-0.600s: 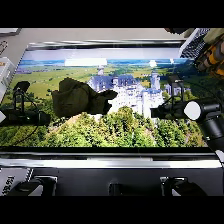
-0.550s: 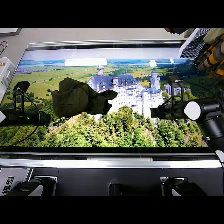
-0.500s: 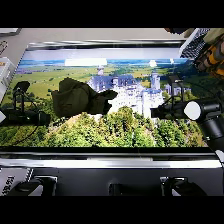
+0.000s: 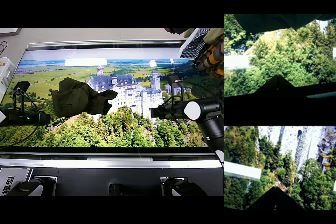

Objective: Fold the clothes and pants, and hang the long-sleeved shirts on hangers.

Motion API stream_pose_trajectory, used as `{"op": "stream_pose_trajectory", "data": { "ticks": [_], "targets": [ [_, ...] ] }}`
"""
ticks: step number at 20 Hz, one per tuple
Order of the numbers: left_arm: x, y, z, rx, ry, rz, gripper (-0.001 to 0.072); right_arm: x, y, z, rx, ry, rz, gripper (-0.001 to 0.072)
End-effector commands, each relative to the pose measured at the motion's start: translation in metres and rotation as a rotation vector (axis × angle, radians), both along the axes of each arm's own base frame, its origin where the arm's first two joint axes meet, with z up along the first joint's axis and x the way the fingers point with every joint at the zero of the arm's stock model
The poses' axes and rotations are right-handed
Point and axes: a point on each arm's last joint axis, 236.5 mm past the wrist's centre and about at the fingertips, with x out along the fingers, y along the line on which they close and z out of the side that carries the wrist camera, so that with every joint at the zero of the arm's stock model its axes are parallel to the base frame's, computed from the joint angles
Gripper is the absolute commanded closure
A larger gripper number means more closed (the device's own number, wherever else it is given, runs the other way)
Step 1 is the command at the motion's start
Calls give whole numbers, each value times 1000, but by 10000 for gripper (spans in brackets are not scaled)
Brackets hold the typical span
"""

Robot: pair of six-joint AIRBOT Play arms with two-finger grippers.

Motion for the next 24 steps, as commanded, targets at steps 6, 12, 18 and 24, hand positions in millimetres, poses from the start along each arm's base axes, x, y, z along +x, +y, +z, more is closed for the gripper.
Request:
{"op": "stream_pose_trajectory", "data": {
  "ticks": [6, 12, 18, 24],
  "targets": [
    [0, 0, 0, 0, 0, 1, 693, 1, 1, 0, 4, -3, -1, 673],
    [0, 0, 0, -4, 0, 1, 693, 12, 15, 9, 112, -43, -75, 672],
    [0, 2, 0, 7, -1, 1, 657, 65, 6, 37, 694, -33, -746, 291],
    [27, 6, 12, 3, -117, 48, 84, 173, 26, -10, 932, -35, -570, 244]
  ]
}}
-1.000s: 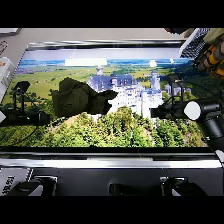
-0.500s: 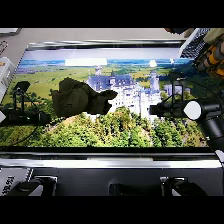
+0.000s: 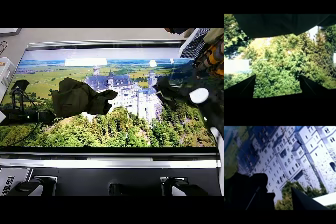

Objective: Fold the clothes and pants, and hang the long-sleeved shirts on hangers.

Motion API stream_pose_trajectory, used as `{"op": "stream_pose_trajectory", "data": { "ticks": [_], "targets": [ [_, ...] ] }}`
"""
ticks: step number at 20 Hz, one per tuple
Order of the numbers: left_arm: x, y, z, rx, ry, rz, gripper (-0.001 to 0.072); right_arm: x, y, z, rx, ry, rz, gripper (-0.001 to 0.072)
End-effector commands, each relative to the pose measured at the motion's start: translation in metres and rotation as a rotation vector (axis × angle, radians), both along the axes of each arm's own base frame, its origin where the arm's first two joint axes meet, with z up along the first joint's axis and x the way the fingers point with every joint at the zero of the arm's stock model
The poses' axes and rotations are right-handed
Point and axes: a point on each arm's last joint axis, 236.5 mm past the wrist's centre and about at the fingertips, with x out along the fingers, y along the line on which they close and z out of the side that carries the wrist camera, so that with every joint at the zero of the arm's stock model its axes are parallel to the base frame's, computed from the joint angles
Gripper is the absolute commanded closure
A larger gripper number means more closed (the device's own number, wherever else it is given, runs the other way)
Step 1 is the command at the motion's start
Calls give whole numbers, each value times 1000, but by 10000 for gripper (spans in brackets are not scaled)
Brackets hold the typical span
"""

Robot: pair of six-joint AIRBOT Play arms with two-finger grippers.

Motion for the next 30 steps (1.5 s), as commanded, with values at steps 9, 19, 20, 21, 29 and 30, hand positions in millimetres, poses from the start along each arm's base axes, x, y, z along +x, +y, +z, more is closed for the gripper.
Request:
{"op": "stream_pose_trajectory", "data": {
  "ticks": [9, 19, 20, 21, 29, 30],
  "targets": [
    [46, 6, 28, -6, -220, 51, 86, 90, 167, -130, 167, -22, 283, 49],
    [49, 13, 30, -50, -223, 142, 88, 87, 196, -137, 120, -52, 283, 376],
    [50, 19, 30, -76, -215, 196, 88, 86, 199, -135, 121, -57, 301, 469],
    [50, 25, 30, -100, -209, 252, 88, 86, 200, -131, 115, -73, 317, 624],
    [58, 112, 39, -272, -246, 705, 88, 86, 183, -109, 132, -86, 375, 644],
    [57, 116, 38, -274, -243, 720, 88, 84, 184, -109, 136, -81, 384, 669]
  ]
}}
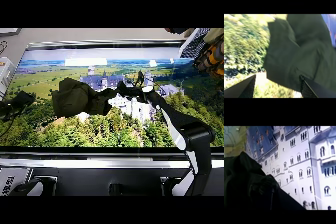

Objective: Fold the clothes and pants, and hang the long-sleeved shirts on hangers.

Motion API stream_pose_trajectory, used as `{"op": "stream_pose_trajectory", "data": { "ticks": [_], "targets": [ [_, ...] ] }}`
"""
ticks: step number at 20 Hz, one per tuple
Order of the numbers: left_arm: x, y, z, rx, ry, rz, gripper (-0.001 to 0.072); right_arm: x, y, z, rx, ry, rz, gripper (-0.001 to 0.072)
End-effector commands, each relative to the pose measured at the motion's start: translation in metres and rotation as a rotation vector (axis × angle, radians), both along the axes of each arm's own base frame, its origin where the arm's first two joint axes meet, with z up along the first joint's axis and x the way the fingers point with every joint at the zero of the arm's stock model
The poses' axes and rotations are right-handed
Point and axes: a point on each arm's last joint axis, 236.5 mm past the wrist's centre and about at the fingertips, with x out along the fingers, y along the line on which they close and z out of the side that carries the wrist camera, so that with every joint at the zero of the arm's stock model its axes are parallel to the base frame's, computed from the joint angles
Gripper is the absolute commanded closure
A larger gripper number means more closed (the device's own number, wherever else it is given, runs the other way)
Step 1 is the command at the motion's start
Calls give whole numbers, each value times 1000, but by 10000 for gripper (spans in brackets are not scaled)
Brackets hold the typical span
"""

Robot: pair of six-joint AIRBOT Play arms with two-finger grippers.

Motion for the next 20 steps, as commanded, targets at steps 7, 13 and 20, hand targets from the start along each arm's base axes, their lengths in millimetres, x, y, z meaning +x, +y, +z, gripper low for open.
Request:
{"op": "stream_pose_trajectory", "data": {
  "ticks": [7, 13, 20],
  "targets": [
    [17, 18, -26, -128, 25, 84, 89, -33, -54, 0, -95, 172, 82, 678],
    [74, -31, -101, -369, 38, -88, 89, -80, -159, 32, -346, 269, 143, 677],
    [123, -78, -159, -517, 53, -153, 89, -97, -188, 52, -440, 286, 126, 676]
  ]
}}
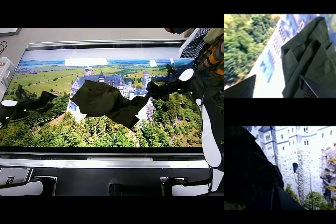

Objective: Fold the clothes and pants, and hang the long-sleeved shirts on hangers.

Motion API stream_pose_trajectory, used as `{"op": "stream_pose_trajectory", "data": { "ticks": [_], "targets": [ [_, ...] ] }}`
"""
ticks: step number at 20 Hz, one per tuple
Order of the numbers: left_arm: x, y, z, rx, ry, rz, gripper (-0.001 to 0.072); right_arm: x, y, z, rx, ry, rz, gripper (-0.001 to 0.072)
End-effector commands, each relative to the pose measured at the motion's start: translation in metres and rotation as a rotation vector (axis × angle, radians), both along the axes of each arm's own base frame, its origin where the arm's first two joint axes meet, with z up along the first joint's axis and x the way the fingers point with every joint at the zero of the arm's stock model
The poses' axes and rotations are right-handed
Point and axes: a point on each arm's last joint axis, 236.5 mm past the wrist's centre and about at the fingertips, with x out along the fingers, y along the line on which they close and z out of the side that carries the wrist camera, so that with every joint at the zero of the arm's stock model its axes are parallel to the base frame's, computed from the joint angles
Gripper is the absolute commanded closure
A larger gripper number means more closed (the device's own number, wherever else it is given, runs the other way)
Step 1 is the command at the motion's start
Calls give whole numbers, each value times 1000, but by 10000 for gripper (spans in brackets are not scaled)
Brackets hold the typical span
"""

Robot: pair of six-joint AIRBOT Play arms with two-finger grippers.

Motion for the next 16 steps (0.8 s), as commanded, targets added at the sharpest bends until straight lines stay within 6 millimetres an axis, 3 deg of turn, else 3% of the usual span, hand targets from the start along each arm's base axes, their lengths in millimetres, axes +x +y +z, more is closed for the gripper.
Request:
{"op": "stream_pose_trajectory", "data": {
  "ticks": [1, 7, 14, 15, 16],
  "targets": [
    [27, -34, -23, -53, -9, -59, 90, -9, -11, 3, -36, 28, -14, 676],
    [58, -82, -38, -77, 2, -134, 108, -8, -11, 3, -35, 25, -17, 676],
    [43, -98, -62, -140, 93, -174, 122, 2, -7, 8, 0, 1, -62, 676],
    [40, -100, -62, -147, 100, -184, 304, 3, -6, 10, 10, -3, -65, 676],
    [39, -102, -61, -153, 103, -193, 564, 4, -4, 11, 18, -7, -67, 676]
  ]
}}
